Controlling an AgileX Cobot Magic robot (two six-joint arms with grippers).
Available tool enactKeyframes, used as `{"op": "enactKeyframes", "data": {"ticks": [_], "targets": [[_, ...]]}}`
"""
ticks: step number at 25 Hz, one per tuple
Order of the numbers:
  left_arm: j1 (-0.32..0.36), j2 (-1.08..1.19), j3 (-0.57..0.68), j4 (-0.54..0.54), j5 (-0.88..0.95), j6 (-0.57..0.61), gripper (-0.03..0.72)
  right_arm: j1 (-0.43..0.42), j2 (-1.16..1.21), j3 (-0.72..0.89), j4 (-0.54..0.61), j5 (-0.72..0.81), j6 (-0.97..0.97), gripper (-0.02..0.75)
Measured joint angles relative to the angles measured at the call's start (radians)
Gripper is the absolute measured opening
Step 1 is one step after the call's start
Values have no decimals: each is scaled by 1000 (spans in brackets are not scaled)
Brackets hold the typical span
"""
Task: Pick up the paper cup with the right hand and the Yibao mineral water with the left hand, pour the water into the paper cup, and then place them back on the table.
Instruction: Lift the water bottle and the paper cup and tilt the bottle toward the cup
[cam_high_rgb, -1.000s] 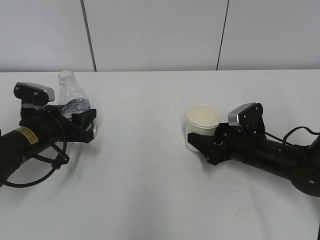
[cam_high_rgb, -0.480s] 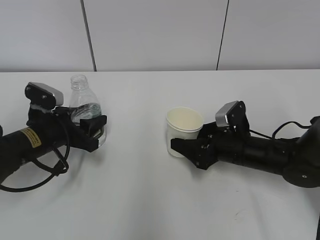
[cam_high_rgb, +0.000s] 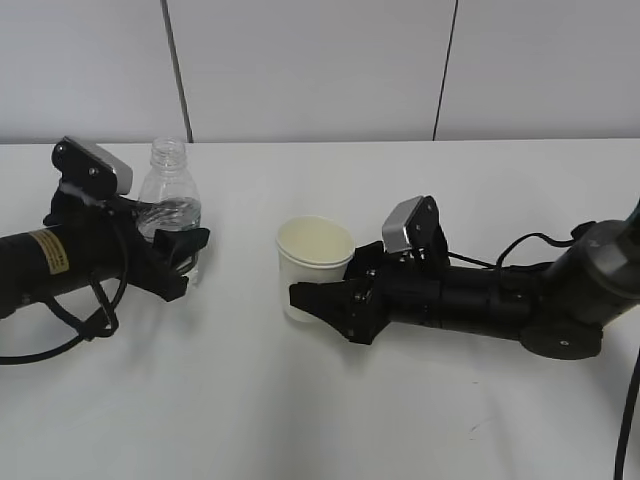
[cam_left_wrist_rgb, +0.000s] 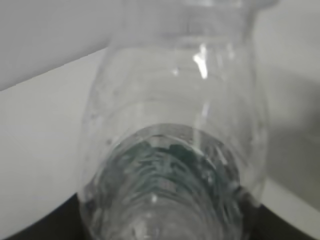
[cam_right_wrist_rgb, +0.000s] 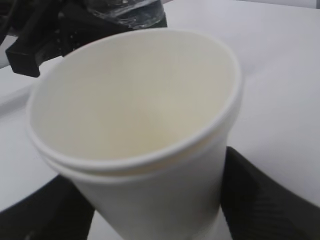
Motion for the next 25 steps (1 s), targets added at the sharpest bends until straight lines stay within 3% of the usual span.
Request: {"op": "enactKeyframes", "data": {"ticks": [6,16,25], "targets": [[-18,-95,-7,49,172,13,359,10,0,-31,-45,2,69,551],[-121,-147,-91,99,469,44,359,10,0,-90,-173,45,187,551],[-196,-195,-199,212,745,45,358,11,0,-124,-225,67,240,551]]}}
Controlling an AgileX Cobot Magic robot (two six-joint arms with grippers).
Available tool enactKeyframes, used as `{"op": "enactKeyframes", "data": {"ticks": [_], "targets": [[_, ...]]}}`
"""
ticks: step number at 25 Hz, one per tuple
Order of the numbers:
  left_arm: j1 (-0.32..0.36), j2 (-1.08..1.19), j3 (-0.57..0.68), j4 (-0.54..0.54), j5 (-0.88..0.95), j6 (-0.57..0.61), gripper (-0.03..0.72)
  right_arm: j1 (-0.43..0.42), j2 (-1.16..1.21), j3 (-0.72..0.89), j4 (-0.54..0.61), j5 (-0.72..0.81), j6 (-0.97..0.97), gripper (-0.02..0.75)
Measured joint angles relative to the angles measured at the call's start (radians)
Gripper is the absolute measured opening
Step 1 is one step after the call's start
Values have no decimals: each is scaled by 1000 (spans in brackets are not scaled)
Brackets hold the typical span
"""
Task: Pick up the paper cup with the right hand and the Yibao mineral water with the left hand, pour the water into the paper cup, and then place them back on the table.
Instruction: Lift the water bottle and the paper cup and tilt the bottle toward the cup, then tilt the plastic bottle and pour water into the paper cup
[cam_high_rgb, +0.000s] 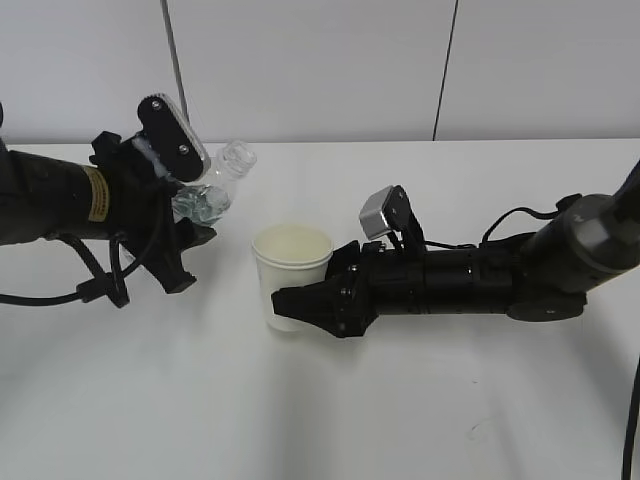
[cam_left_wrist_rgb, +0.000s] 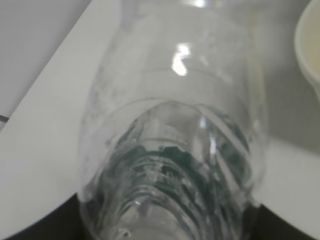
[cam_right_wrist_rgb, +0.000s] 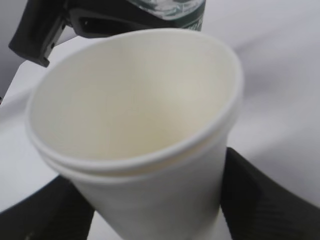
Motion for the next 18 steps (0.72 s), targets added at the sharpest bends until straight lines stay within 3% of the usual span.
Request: {"op": "enactKeyframes", "data": {"ticks": [10,18], "targets": [[-90,-8,-85,133,237,2,356,0,0,-29,-14,36,2,550],[-110,-8,-110,183,333,3,356,0,0,-71,-60,125,4,551]]}}
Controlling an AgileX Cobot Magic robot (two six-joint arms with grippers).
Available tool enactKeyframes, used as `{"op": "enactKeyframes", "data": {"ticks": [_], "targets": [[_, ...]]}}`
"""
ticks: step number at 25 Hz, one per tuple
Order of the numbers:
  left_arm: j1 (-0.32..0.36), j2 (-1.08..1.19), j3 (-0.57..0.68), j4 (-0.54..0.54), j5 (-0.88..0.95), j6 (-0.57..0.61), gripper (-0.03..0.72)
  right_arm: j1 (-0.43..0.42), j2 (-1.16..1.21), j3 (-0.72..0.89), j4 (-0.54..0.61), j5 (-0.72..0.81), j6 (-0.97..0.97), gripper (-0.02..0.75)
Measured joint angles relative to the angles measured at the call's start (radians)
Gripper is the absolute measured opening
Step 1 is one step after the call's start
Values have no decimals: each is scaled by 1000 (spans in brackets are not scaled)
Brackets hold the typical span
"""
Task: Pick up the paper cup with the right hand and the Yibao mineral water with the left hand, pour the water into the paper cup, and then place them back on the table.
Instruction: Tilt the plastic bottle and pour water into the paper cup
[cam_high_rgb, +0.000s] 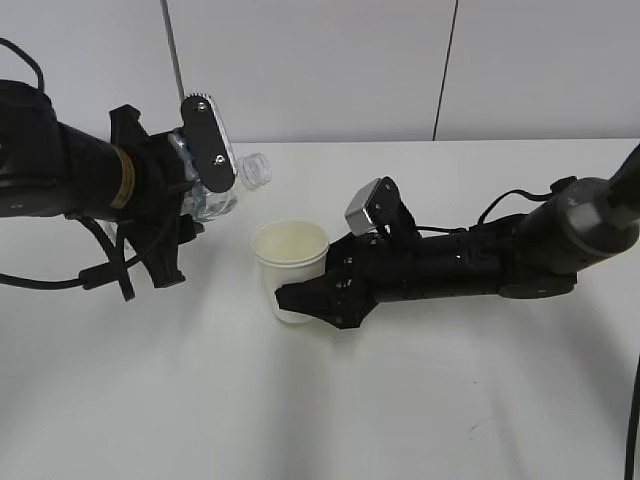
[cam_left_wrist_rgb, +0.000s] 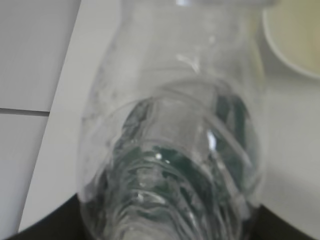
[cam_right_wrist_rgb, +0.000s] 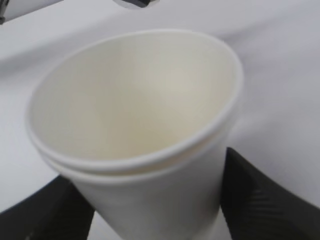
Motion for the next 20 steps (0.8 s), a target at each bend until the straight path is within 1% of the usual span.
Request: {"op": "enactKeyframes", "data": {"ticks": [6,14,20], "targets": [[-23,0,-1,60,68,0,353,0,0,-26,-21,42,12,551],[-25,0,-1,104,117,0,353,0,0,-28,-29,43,19,550],[-56,0,-20,144,178,0,353,0,0,-46,-58,43,33,550]]}}
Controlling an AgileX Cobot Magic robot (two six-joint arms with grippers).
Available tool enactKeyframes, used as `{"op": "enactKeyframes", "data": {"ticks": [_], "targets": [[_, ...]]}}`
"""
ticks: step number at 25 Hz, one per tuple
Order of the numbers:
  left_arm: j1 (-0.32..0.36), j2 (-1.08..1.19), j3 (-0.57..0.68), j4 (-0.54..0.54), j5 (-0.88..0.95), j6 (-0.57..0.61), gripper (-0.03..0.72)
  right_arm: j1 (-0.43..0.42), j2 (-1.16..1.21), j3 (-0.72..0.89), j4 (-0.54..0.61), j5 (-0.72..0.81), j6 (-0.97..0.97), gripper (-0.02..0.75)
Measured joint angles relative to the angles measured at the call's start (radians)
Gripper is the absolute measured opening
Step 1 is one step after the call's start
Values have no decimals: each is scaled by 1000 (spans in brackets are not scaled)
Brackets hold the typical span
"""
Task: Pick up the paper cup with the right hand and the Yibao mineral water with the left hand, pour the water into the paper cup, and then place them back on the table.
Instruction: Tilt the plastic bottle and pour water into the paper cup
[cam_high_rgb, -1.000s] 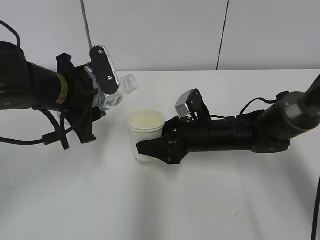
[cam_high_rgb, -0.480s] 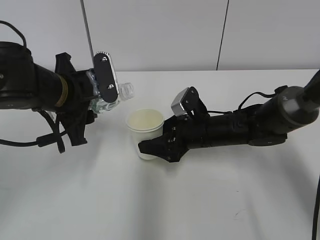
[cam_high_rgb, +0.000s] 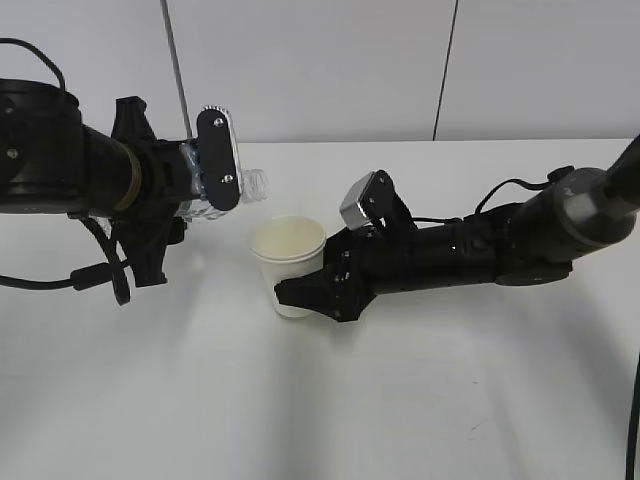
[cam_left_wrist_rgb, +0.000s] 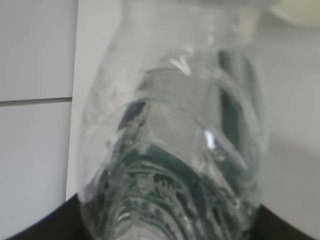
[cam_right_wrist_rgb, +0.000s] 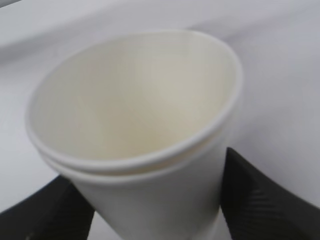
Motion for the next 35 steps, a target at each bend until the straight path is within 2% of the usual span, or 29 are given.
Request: {"op": "enactKeyframes", "data": {"ticks": [17,35], "targets": [[-19,0,-1,98,53,0,353,0,0,-78,-149,0,158,550],[-19,0,-1,184,87,1,352,0,0,-99,-202,0,218,550]]}}
